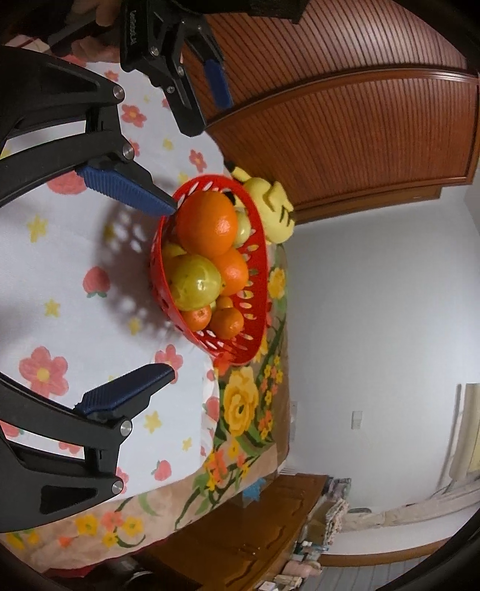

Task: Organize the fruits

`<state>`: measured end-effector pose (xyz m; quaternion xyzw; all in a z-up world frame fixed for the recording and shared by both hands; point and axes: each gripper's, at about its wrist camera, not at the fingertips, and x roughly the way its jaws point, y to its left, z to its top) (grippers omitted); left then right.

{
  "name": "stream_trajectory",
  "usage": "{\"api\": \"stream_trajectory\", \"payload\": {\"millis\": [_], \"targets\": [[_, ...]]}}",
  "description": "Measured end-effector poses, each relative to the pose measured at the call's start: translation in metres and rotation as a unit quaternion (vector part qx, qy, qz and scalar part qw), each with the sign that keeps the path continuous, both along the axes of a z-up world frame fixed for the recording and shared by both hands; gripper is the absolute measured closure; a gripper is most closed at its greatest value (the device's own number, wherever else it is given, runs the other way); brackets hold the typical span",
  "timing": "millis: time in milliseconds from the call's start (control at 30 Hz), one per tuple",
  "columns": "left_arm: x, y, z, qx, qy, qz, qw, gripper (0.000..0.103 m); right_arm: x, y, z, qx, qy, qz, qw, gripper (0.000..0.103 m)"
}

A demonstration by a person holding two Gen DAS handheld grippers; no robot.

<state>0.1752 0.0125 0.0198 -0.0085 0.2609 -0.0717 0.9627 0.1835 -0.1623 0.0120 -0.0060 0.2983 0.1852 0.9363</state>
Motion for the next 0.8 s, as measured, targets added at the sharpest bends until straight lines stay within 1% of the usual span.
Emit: {"api": "stream_trajectory", "payload": {"millis": [167, 367, 633, 800], "targets": [[-0.021, -0.001, 0.010, 0.004, -0.018, 0.004, 0.9998, 0.006, -0.016, 0.001, 0.012, -0.004, -0.020, -0.007, 1.000, 0.016], [-0.052, -0.002, 0.023, 0.006, -0.043, 0.010, 0.9990, 0.006, -0.040, 0.002, 0.025, -0.003, -0.047, -0.017, 0.999, 0.015], [-0.084, 0.001, 0.035, 0.001, -0.060, 0.017, 0.9980, 0.006, -0.071, 0.006, 0.033, -0.007, -0.065, -0.024, 0.998, 0.015], [-0.099, 0.006, 0.033, 0.002, -0.059, 0.027, 0.9979, 0.006, -0.088, 0.004, 0.035, -0.002, -0.078, -0.031, 0.996, 0.015]]}}
